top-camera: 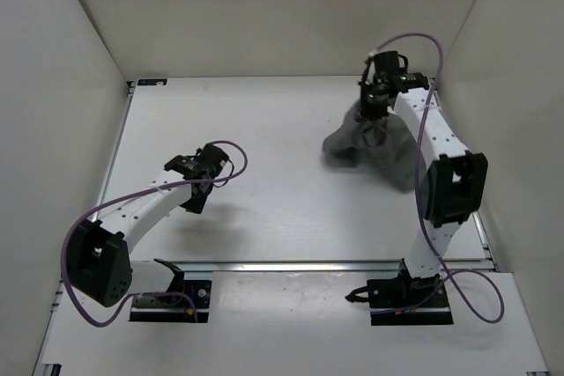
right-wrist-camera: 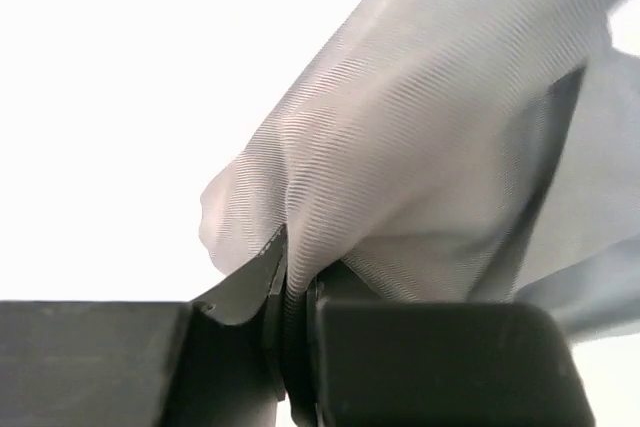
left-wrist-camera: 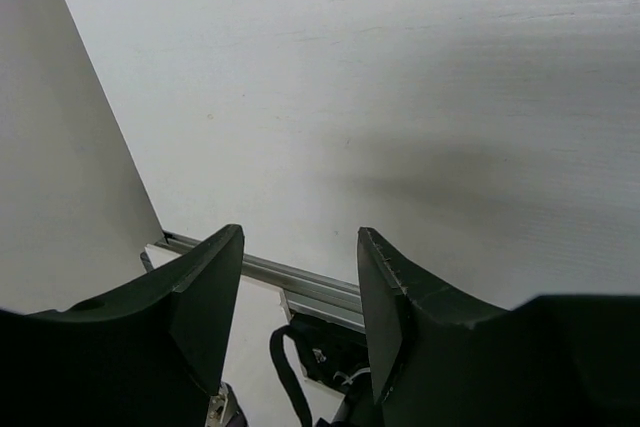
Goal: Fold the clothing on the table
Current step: Move the skirt to the center of the board
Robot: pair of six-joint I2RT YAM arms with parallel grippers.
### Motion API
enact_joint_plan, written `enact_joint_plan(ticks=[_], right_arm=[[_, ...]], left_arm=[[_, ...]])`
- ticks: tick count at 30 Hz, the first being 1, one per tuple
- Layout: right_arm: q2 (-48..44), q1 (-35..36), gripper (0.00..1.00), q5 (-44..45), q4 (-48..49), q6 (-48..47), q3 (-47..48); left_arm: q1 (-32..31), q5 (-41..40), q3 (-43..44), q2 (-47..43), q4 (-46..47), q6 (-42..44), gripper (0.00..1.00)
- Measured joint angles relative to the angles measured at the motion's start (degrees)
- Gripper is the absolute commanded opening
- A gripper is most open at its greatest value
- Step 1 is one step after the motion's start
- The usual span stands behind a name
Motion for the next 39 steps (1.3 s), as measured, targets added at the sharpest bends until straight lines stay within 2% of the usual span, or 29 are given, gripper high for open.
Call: enact_joint_plan(ticks=[4,7,8,9,10,13,18,23,24,27,31,33,35,39], right_arm=[[-12.79,9.73,0.00,-10.82,3.82,4.17,1.09],[-21.00,9.22,0.04,-17.92,8.24,8.33,-3.37],[-23.34,8.02,0.19,-19.32,9.97,9.51,-6.67],[-25.62,6.45,0.29,-20.65,11.13,10.97,-10.80],[-27.04,4.83,0.45,-21.40,11.19,11.72,-14.60],[-27.34,0.72,0.55,-21.14,10.73,12.50,-24.48],[-24.39,-0.55,0.57,-12.13,4.85,12.37,-36.79],[-28.44,-0.98,0.58,-6.64,2.32,12.37,-42.34],[-29.70,-0.96,0.63,-6.25,2.27,12.37,-43.01],[-34.67,0.55,0.64,-4.63,1.62,12.57,-44.83],[-35.95,7.63,0.66,-1.40,1.11,12.44,-46.40],[-34.49,9.01,0.65,0.15,0.72,11.43,-47.98],[-33.07,7.93,0.65,1.68,0.52,10.29,-49.48],[-31.10,4.24,0.66,2.99,0.61,7.80,-51.06]], left_arm=[[2.40,0.13,2.71,-0.02,-1.97,-1.18,0.60],[4.87,1.40,7.37,-0.74,-2.25,-2.08,0.60],[5.20,1.53,8.20,-1.22,-1.95,-2.27,0.60],[5.29,1.88,8.83,-2.14,-1.44,-2.49,0.60],[5.14,2.75,8.94,-3.74,-0.92,-2.75,0.60],[4.85,4.61,8.59,-5.42,-0.70,-3.32,0.60],[5.11,12.11,6.97,-5.86,-0.31,-6.08,0.55],[5.40,23.04,4.28,-7.61,1.70,-13.33,0.52],[5.20,25.22,3.32,-8.61,2.36,-15.08,0.51],[2.60,31.78,-2.45,-15.15,6.45,-22.49,0.52],[-4.98,37.83,-13.14,-24.37,13.53,-34.58,0.50],[-8.31,39.23,-16.90,-23.30,15.63,-38.66,0.53],[-10.19,39.10,-17.35,-19.65,15.93,-40.35,0.61],[-12.87,38.07,-17.31,-11.93,17.57,-42.45,0.64]])
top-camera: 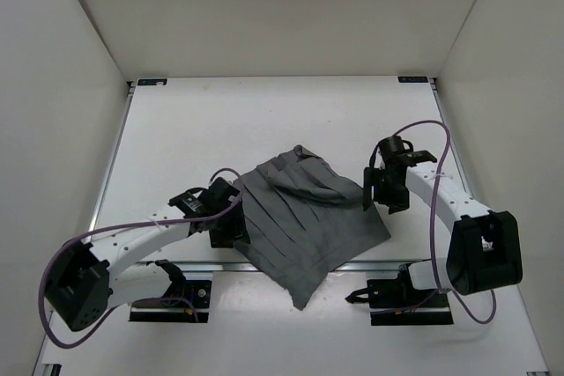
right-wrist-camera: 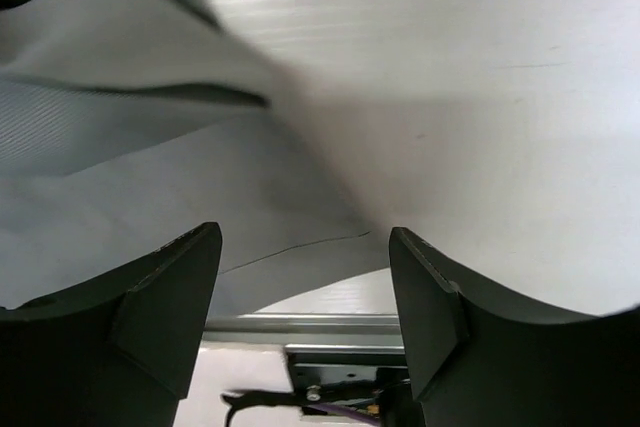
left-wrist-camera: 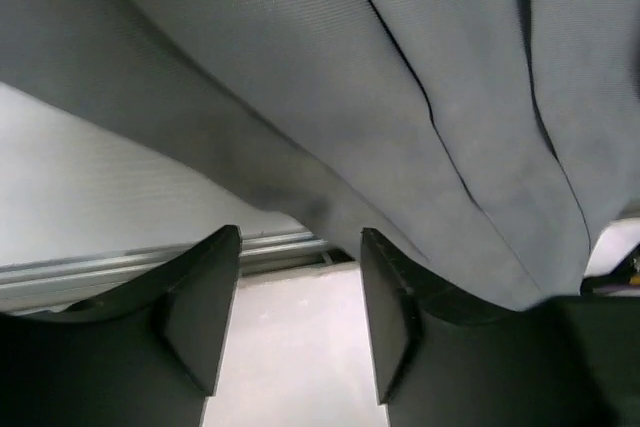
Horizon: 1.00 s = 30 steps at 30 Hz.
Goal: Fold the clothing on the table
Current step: Move the skirt to the center of the board
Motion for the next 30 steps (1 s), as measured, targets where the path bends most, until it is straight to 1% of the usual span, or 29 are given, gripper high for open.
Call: enact_joint_plan(ticks=[1,6,7,8,9,10,11,12,13,14,15,17,19,20,21,22,23,24,26,27,29,30], right_arm=[[0.48,-0.66,0.66,0.46,0.15,-0.42,-0.11],[4.09,-1.09,0.66,1.01,2.03,-1.99,-0.46],[4.98,-1.09,0.66,0.98,2.60,-2.25,-0.72],[6.01,-1.16,0.65,0.96,3.23,-2.45,-1.05],[6.95,-1.18,0.65,0.83,3.67,-2.58,-1.33],[8.00,-1.18,0.64,0.44,4.28,-2.71,-1.68],[8.96,-1.16,0.57,0.24,4.76,-2.91,-1.97],[9.86,-1.11,0.51,-0.02,5.09,-3.15,-2.10],[10.95,-1.01,0.33,-0.31,5.44,-3.39,-2.14],[11.76,-0.70,0.13,-0.57,5.35,-3.67,-1.88],[11.96,-0.44,0.02,-0.92,5.22,-4.04,-1.68],[11.98,0.98,0.00,-1.25,5.40,-3.39,-1.46],[11.37,2.75,0.00,-1.11,5.38,-2.67,-1.62],[10.84,3.69,0.02,-1.42,5.70,-2.23,-1.99],[10.10,4.57,0.19,-1.92,6.21,-1.70,-2.54],[9.18,5.29,0.30,-2.78,6.86,-0.81,-3.37],[8.31,5.75,0.39,-3.58,7.54,-0.37,-4.22],[7.43,6.08,0.45,-4.63,7.98,0.28,-5.05],[6.69,5.51,0.49,-6.03,8.59,1.22,-5.90],[6.56,4.96,0.50,-6.38,8.63,1.31,-5.95],[5.86,3.37,0.51,-6.84,9.46,1.66,-6.16],[5.22,2.89,0.51,-7.15,9.81,1.81,-6.43]], left_arm=[[-0.22,-0.09,-0.07,1.14,0.59,-0.50,0.70],[-1.99,-1.31,-1.81,4.57,4.50,-3.02,0.68],[-2.16,-1.49,-1.90,5.90,4.98,-3.19,0.65],[-2.23,-1.55,-1.88,7.58,5.75,-3.23,0.53],[-2.19,-1.22,-1.36,9.38,5.97,-3.41,0.35],[-2.08,-1.27,-0.44,11.23,6.23,-3.32,0.28],[-2.16,-1.44,0.52,13.18,6.69,-3.06,0.16],[-2.25,-1.36,1.79,15.19,6.88,-2.67,0.08],[-2.27,-1.05,3.26,17.29,7.21,-2.10,0.03],[-2.23,-0.76,4.42,18.78,7.54,-1.57,0.00],[-1.97,-0.33,5.53,20.04,7.87,-0.87,0.00],[-0.63,0.17,7.15,21.86,8.17,0.55,0.00],[2.82,0.13,9.92,24.46,7.19,2.67,0.00],[5.16,-0.61,12.35,26.51,5.97,4.09,0.00],[7.67,-1.60,15.34,28.98,4.98,5.68,0.04],[10.23,-2.56,18.78,31.76,3.96,7.37,0.10],[12.50,-3.61,22.95,34.77,2.45,9.09,0.35],[14.53,-4.68,27.43,37.77,1.31,10.91,0.47],[17.86,-6.36,34.91,42.14,0.35,13.57,0.50],[18.69,-6.80,36.74,42.82,0.15,14.40,0.52],[20.04,-6.84,38.14,41.72,-0.42,16.33,0.60],[20.28,-6.54,37.70,40.61,-0.87,17.05,0.60]])
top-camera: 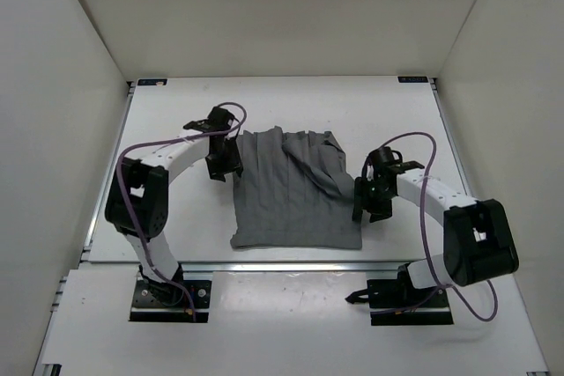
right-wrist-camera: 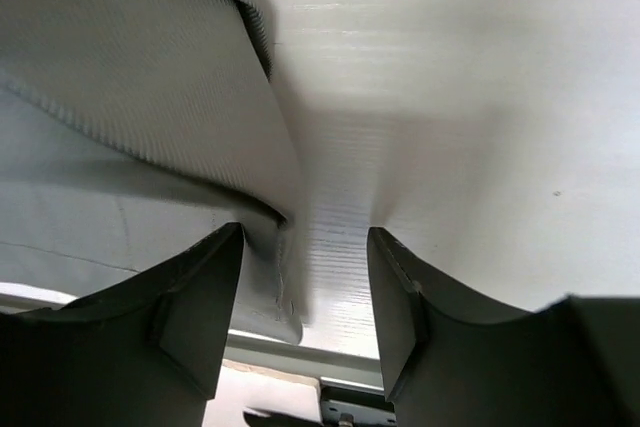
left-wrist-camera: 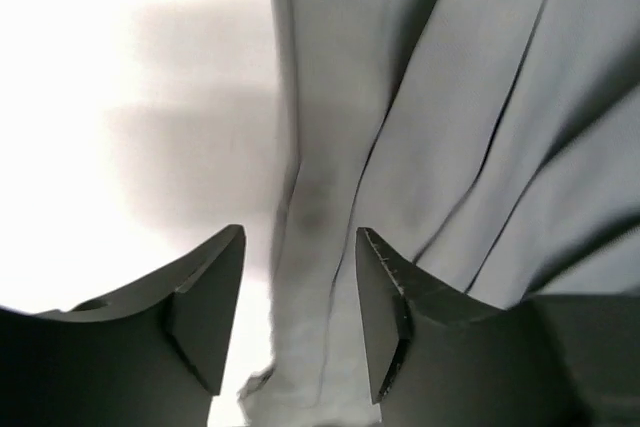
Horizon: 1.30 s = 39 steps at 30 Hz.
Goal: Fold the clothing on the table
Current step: Move the skirt to the center of the board, then flatten the skirt out
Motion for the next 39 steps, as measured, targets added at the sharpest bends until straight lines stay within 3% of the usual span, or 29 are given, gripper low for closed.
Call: enact_joint_plan(ticks=[7,11,16,19,21,23,24,26,27,33,39], right_arm=[[-8.33,-0.85,0.52,-2.40,2.03,1.55,-3.98],[-10.45,1.22,0.52,-2.99,3.04,3.28,-6.78],[-10.51,4.79,0.52,-3.28,3.30,5.79,-9.20],[-10.51,6.16,0.46,-3.61,4.15,7.13,-9.44],[-10.51,6.95,0.29,-3.85,4.83,7.65,-9.81],[-10.47,7.37,0.17,-4.17,5.55,8.37,-10.40],[-10.49,7.34,0.04,-4.52,5.70,8.63,-10.69],[-10.47,7.30,0.00,-5.01,5.90,9.03,-11.04],[-10.47,7.30,0.00,-5.33,6.10,9.07,-11.17],[-9.31,6.43,0.00,-6.14,1.29,8.00,-6.29],[-10.10,3.02,0.00,-5.99,-5.62,5.60,18.75]], left_arm=[[-1.03,1.46,-16.24,-16.35,-1.70,0.48,0.63],[-6.21,1.79,-26.36,-24.22,-1.60,-2.64,0.63],[-12.24,2.89,-32.98,-27.32,1.42,-8.24,0.66],[-14.53,2.86,-33.66,-27.23,3.28,-10.99,0.66],[-15.82,2.86,-33.68,-26.99,4.98,-12.63,0.65],[-17.00,2.84,-33.92,-26.47,6.82,-14.32,0.53],[-17.51,2.82,-34.23,-26.27,7.56,-15.13,0.45],[-18.14,2.82,-34.80,-26.01,8.72,-16.28,0.08],[-18.56,3.04,-34.82,-25.75,9.57,-17.22,0.00],[-18.05,4.07,-29.66,-22.73,7.52,-16.24,0.00],[-10.71,3.50,-7.43,-24.30,1.29,-13.29,0.00]])
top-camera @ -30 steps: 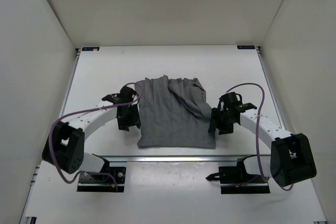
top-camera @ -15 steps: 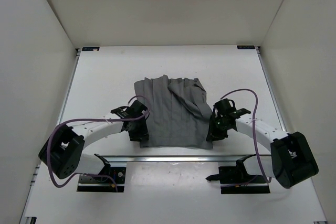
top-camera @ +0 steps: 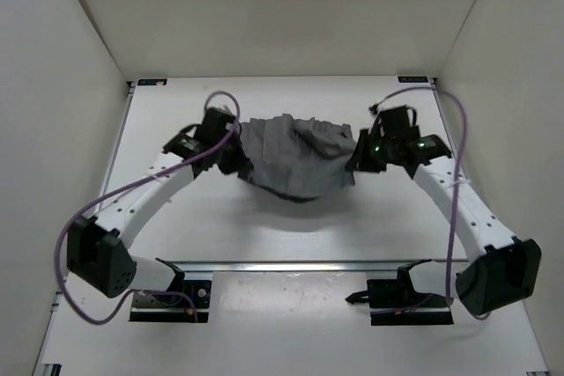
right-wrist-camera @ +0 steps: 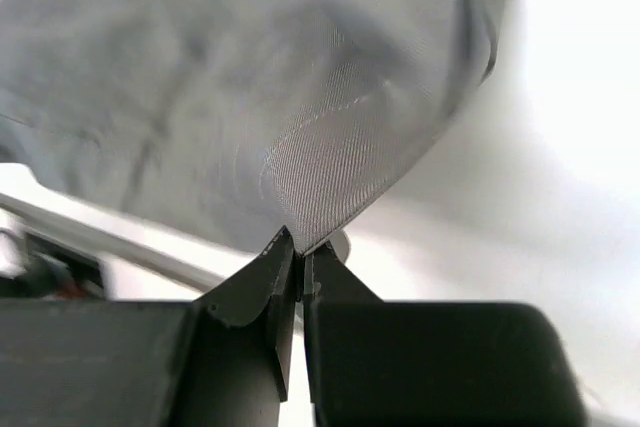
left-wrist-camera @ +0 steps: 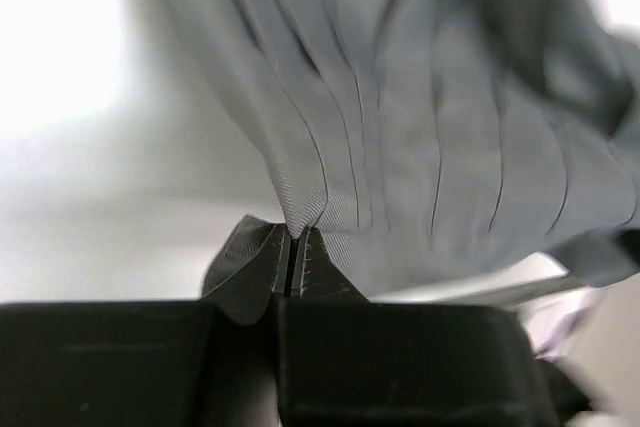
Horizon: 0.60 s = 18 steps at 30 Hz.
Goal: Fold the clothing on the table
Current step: Flatten the skirt out
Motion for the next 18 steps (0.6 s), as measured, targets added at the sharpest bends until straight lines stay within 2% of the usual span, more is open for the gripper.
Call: enact_joint_plan(ticks=[2,6,11,14,18], right_arm=[[-2.71,-1.29,0.00,-0.44,0.31,-0.33,6.64],[-12.35,-3.26,0.00,-2.08,0.02,0.24,10.97],[-19.43,-5.64,0.00,-8.33,-2.25,1.97,13.53],[-16.52,-8.59,0.00,-14.08,-1.51,2.21,14.97],[-3.76,-10.51,0.00,-17.88,-0.81,1.79,21.03]], left_arm=[[1.66,-1.18,6.03,-2.69,-1.44,0.26,0.00],[1.29,-5.22,15.56,-10.58,-5.99,-0.20,0.00],[4.59,-3.98,19.41,-18.12,-10.32,-0.17,0.00],[7.65,-0.94,21.90,-15.76,-11.45,1.22,0.00],[11.13,0.22,34.40,-0.66,-13.84,3.39,0.00]])
